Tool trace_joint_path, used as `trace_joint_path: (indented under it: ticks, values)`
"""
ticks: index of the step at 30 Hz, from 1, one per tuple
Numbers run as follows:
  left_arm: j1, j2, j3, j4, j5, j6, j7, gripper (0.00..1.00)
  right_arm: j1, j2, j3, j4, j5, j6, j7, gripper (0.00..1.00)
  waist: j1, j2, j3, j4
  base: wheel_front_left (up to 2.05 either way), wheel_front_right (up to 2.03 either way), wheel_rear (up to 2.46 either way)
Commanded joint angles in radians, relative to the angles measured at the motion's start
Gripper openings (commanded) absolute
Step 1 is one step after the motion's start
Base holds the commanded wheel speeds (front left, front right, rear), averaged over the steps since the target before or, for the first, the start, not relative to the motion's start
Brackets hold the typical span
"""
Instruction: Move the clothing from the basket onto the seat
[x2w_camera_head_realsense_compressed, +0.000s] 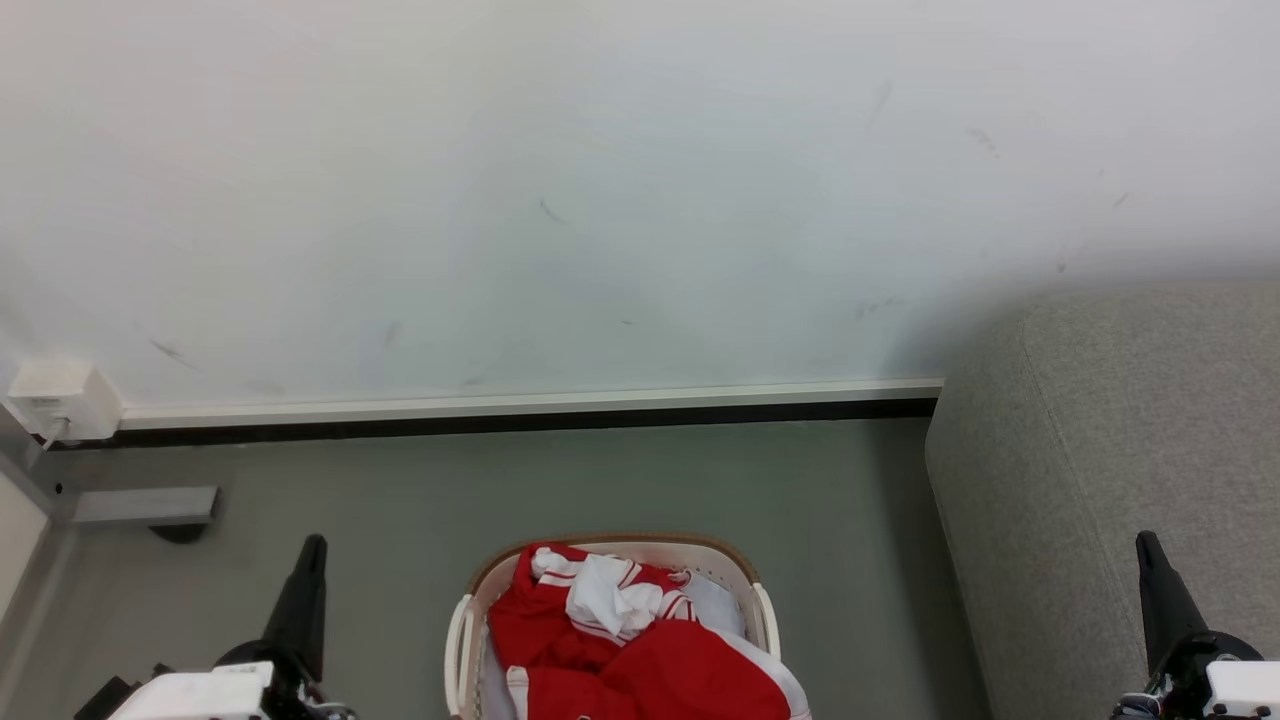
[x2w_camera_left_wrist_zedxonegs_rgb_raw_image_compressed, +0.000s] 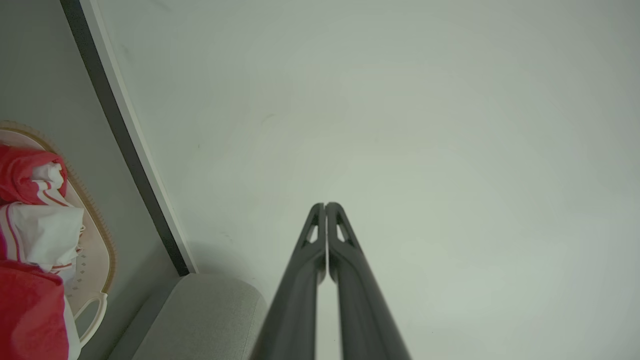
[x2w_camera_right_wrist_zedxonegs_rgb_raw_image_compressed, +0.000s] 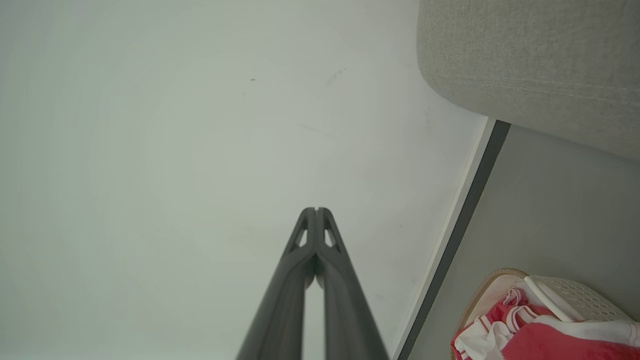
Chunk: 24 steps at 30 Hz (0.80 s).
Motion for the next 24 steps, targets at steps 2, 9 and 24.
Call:
trace_joint_path:
  ticks: [2,9,24]
  values:
    - [-0.008,0.007,0.001,-0.003,-0.015,-0.005,0.004,0.0,-0.012,-0.004,-0.002,-0.004,-0.001,-0.002,0.002,0.0,0.0,0.0,0.0,0.0,0.0,0.0,0.0]
    - [-0.008,0.007,0.001,-0.003,-0.015,-0.005,0.004,0.0,-0.012,-0.004,-0.002,-0.004,-0.001,-0.002,0.002,0.0,0.0,0.0,0.0,0.0,0.0,0.0,0.0]
    - [0.021,-0.008,-0.003,0.025,0.003,0.003,-0.002,1.0,0.02,0.01,0.004,0.024,0.0,0.0,-0.003,1.0,0.0,0.0,0.0,0.0,0.0,0.0,0.0]
